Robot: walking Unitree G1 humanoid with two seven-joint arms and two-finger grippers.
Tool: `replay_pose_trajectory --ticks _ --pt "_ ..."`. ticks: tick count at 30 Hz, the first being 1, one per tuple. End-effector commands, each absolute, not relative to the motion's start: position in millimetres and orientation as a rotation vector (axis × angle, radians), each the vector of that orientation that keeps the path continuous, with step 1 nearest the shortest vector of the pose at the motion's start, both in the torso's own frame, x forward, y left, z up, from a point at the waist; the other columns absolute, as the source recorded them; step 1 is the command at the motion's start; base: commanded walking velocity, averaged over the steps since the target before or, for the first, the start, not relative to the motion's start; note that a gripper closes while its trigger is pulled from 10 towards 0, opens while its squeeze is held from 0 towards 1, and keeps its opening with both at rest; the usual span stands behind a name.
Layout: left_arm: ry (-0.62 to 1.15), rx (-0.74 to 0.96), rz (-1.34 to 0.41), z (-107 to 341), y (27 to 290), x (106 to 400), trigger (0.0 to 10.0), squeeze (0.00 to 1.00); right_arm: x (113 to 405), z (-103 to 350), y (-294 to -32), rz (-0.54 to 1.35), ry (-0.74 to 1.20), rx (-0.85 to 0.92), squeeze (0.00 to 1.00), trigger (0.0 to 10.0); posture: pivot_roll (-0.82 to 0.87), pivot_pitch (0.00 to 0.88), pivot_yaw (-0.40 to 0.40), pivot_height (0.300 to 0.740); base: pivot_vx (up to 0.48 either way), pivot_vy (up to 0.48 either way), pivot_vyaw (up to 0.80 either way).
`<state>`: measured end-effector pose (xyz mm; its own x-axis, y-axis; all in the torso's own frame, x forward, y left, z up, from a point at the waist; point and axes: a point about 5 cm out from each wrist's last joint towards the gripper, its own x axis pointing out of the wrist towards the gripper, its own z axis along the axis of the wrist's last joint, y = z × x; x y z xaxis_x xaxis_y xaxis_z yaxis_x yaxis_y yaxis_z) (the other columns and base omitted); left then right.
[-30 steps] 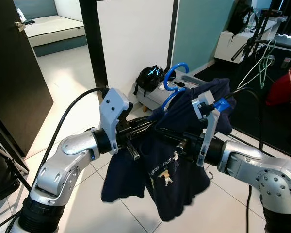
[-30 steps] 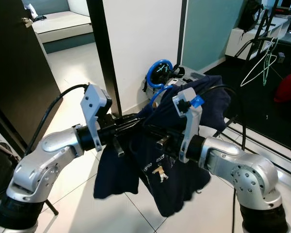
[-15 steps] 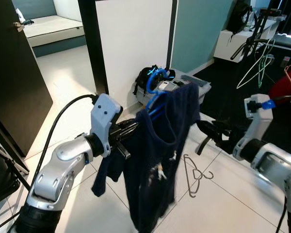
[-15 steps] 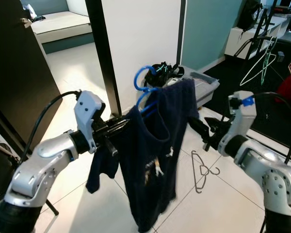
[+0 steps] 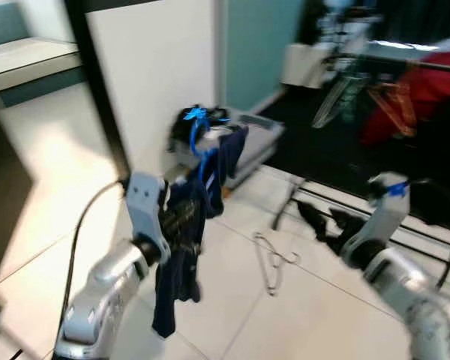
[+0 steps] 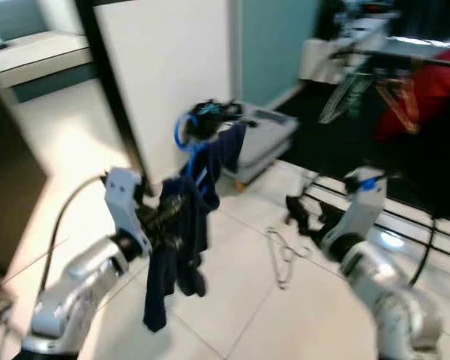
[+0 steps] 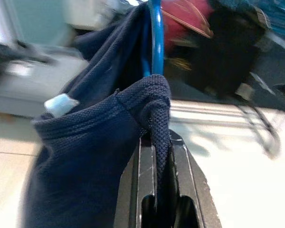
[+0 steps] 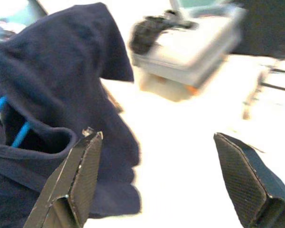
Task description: Hang hanger
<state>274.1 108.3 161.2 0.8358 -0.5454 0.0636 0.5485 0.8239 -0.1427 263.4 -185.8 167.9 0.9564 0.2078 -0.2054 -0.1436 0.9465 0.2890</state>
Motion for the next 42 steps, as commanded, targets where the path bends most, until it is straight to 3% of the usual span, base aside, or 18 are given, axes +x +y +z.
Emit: replay_pose_trajectory --ticks 1,13,25,33,42 --pt "-0.062 -0.146 -0.592 169 109 271 10.0 0.0 263 177 -177 0.192 0.188 0.236 0.0 10.0 -0.13 0.012 0.023 0.74 0.0 0.0 -0.73" --pt "-0.12 -0.18 -0.56 177 99 274 10.0 0.0 269 178 -191 0.097 0.165 0.146 0.0 10.0 -0.15 0.0 0.014 0.74 0.369 0.0 -0.73" --pt "-0.163 -0.184 -0.615 189 83 272 10.0 0.0 271 176 -189 0.054 0.137 0.122 0.0 10.0 -0.15 0.0 0.018 0.74 0.48 0.0 0.0" --pt "-0.184 -0.193 -0.766 203 57 261 10.0 0.0 272 175 -189 0.056 0.134 0.115 0.0 10.0 -0.17 0.0 0.025 0.74 0.48 0.0 -0.75" --pt "-0.187 -0.207 -0.791 210 46 258 10.0 0.0 273 174 -188 0.051 0.129 0.109 0.0 10.0 -0.17 0.0 0.028 0.74 0.48 0.0 -0.74"
